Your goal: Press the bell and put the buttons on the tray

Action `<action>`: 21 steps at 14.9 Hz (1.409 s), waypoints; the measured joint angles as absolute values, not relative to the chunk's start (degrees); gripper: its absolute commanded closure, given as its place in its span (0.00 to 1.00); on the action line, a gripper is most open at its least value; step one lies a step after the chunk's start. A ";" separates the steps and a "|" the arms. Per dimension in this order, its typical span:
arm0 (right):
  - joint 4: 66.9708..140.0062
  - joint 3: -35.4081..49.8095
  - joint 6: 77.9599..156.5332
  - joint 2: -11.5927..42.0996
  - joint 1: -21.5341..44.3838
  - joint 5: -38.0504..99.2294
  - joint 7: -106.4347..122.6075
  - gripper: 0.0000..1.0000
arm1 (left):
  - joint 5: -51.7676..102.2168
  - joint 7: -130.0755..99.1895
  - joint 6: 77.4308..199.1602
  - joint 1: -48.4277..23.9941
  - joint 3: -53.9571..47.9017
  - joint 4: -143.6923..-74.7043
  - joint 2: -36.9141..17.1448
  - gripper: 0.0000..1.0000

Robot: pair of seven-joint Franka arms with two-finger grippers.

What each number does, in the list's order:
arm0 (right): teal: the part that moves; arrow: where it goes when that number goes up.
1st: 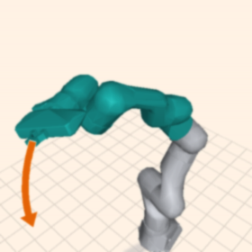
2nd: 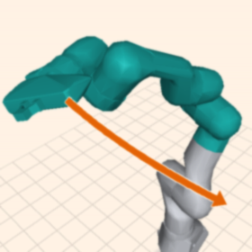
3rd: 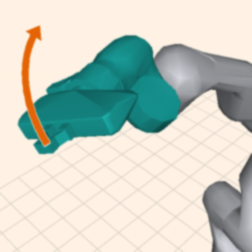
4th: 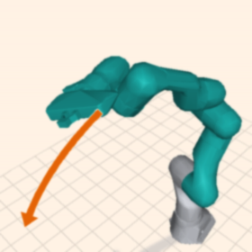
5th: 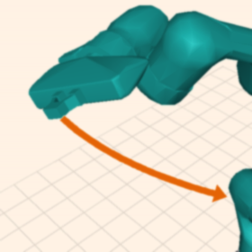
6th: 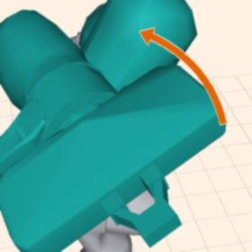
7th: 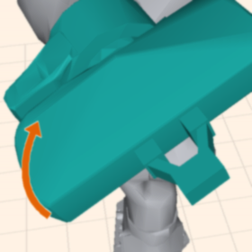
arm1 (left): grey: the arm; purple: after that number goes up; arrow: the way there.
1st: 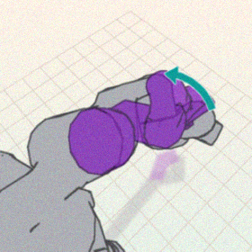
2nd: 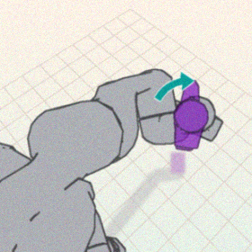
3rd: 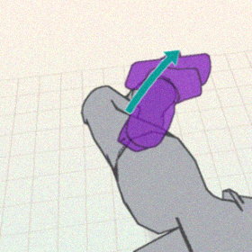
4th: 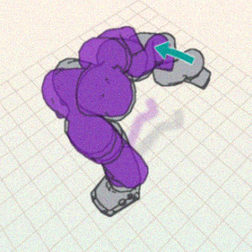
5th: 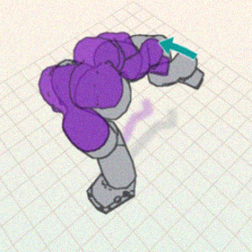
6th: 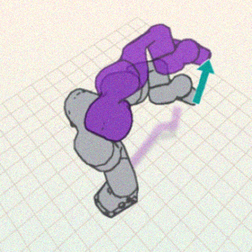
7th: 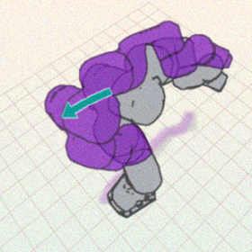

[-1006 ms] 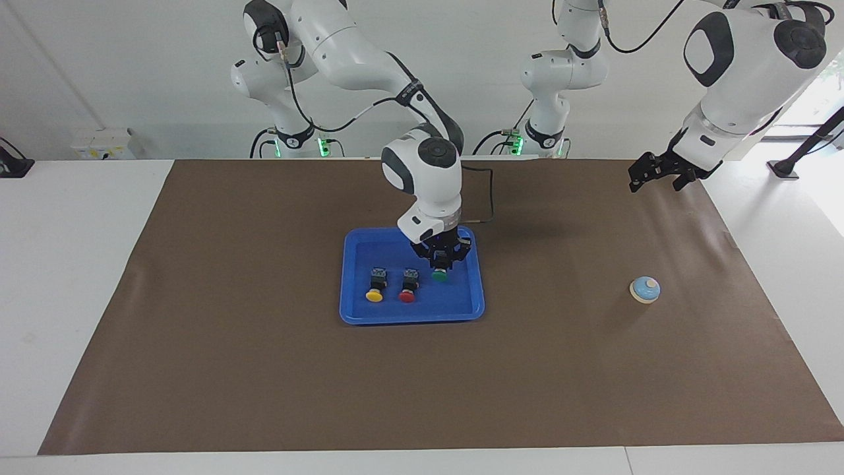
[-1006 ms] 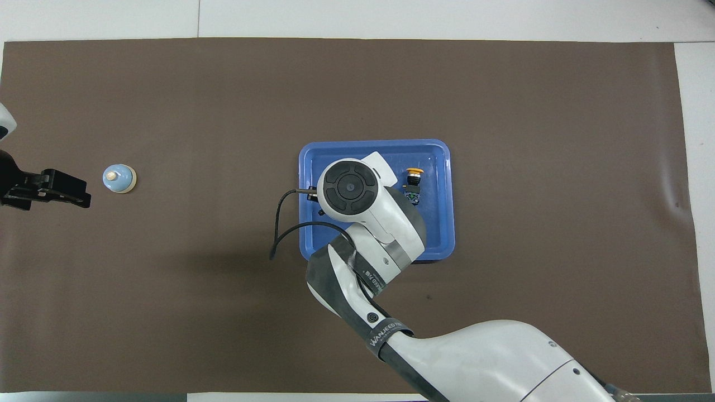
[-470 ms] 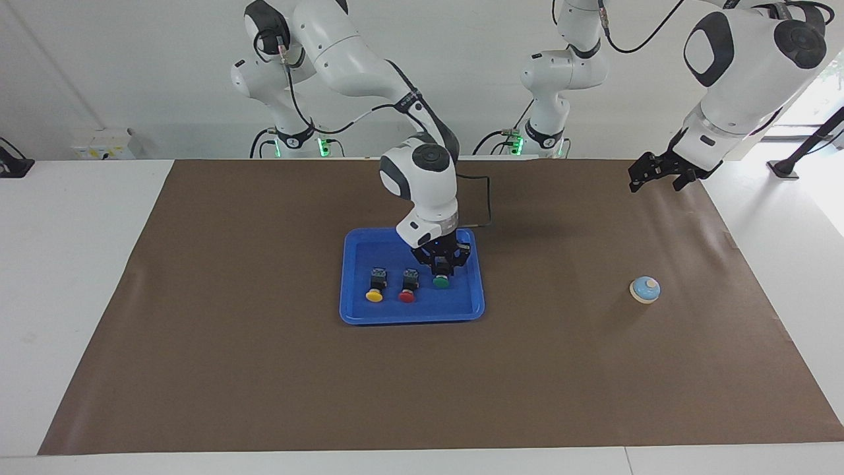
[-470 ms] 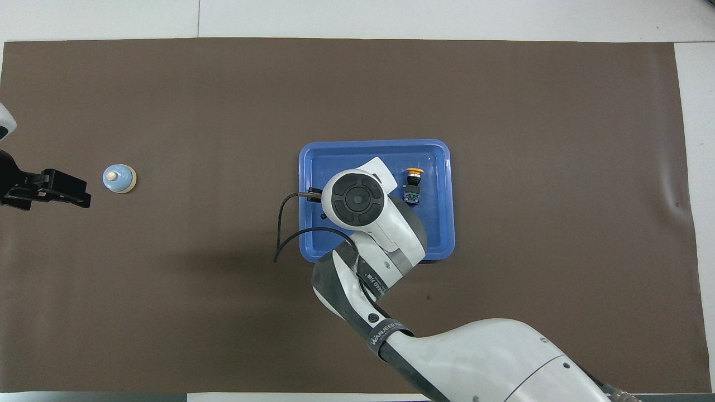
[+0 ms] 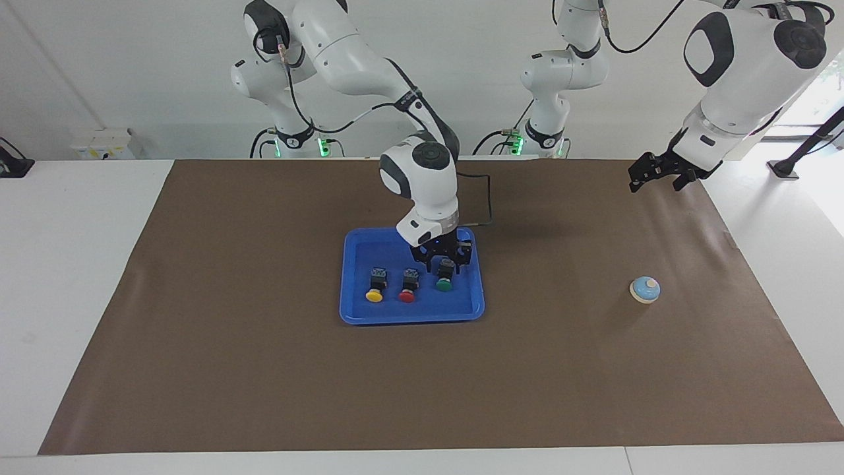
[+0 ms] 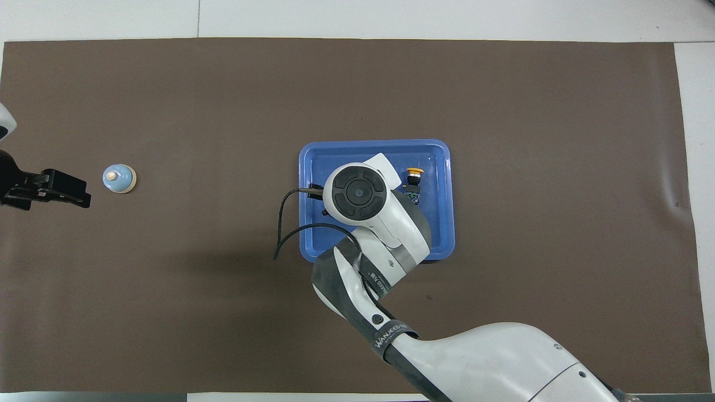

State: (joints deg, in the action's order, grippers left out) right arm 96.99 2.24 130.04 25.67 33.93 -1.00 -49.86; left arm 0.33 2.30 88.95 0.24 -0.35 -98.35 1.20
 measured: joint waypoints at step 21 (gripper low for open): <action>95.41 2.65 88.24 -3.54 -0.43 -0.95 1.64 0.00 | 0.36 2.22 112.93 4.81 0.11 -109.03 -6.12 1.00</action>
State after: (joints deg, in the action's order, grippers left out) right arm 95.41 2.65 88.24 -3.54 -0.43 -0.95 1.64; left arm 0.36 2.22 112.93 4.81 0.11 -109.03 -6.12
